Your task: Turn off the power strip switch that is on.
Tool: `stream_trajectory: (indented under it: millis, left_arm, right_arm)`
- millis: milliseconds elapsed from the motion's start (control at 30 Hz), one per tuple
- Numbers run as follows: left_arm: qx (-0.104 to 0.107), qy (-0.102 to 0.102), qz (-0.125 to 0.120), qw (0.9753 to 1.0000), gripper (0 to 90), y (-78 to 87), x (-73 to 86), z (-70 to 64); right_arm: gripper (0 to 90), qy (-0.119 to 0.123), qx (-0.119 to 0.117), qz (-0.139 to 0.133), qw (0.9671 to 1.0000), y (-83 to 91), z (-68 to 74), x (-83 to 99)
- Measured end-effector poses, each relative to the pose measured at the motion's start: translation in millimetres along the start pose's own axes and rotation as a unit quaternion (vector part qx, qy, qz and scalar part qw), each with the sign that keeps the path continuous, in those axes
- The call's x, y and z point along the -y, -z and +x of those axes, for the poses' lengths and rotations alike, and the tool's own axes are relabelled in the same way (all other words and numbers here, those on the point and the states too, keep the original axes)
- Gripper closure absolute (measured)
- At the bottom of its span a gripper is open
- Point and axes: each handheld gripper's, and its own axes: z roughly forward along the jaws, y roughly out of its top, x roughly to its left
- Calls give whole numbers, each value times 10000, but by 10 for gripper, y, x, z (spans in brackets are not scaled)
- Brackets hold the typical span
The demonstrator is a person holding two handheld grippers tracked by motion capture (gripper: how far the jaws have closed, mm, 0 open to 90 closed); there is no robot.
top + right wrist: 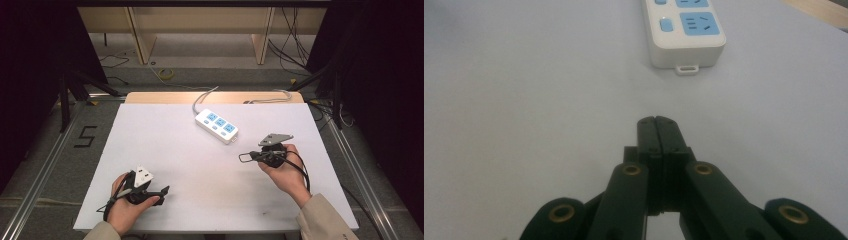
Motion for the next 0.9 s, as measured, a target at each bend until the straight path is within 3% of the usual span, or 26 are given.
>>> stream_trajectory:
  millis: [900]
  left_arm:
    - [31, -13, 15, 10000, 154, -8, -4, -3]
  right_arm:
    - [900, -12, 11, 146, 9999, -136, -31, -113]
